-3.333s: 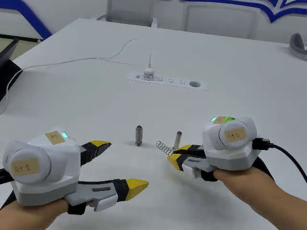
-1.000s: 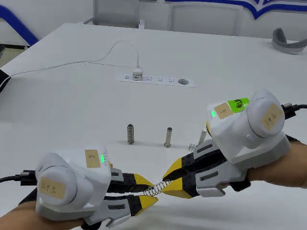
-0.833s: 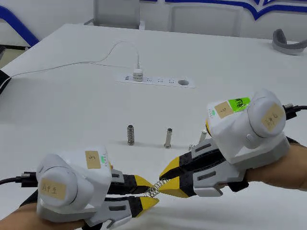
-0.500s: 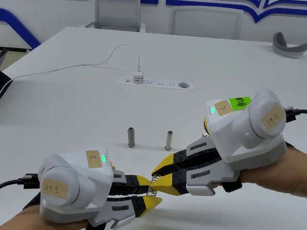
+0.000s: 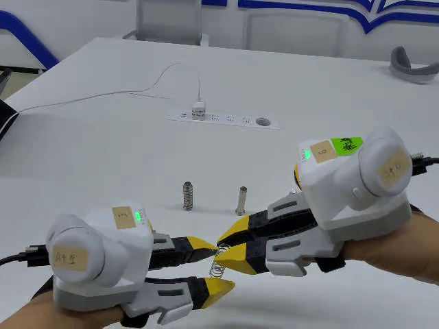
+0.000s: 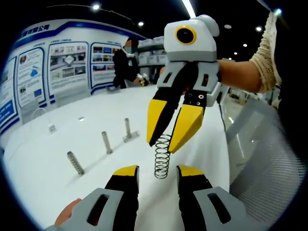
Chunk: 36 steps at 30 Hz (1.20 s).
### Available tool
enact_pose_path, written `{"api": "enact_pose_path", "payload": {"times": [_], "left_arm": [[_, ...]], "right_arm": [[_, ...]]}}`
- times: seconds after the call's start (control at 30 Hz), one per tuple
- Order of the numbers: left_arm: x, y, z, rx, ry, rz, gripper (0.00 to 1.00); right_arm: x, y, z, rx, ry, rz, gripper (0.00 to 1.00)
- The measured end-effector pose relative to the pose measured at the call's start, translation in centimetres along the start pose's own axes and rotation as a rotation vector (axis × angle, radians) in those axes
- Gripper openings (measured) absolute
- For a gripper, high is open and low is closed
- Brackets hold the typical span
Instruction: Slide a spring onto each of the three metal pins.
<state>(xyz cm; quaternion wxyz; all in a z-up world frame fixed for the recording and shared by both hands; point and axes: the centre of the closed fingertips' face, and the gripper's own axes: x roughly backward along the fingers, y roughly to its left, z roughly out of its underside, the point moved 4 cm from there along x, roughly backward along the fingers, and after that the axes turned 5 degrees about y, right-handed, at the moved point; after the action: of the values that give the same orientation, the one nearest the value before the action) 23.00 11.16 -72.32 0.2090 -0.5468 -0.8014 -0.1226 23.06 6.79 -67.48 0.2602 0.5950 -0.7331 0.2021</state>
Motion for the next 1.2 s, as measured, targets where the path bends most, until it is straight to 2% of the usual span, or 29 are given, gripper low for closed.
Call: {"api": "enact_pose_path", "payload": {"times": [0.2, 0.6, 0.87, 1.2], "left_arm": [[0.2, 0.5, 0.3, 0.025, -0.003, -0.027, 0.41], [1.4, 2.5, 0.7, 0.094, -0.040, -0.127, 0.63], [2.0, 3.4, 1.0, 0.119, -0.052, -0.173, 0.70], [2.7, 4.1, 1.4, 0.139, -0.057, -0.207, 0.75]], "right_arm": [[0.4, -0.7, -0.1, -0.010, -0.009, 0.023, 0.11], [1.7, -3.0, -0.2, -0.041, -0.032, 0.096, 0.11], [2.3, -4.7, -0.3, -0.061, -0.043, 0.152, 0.11], [3.0, -6.5, -0.3, -0.082, -0.048, 0.209, 0.11]]}}
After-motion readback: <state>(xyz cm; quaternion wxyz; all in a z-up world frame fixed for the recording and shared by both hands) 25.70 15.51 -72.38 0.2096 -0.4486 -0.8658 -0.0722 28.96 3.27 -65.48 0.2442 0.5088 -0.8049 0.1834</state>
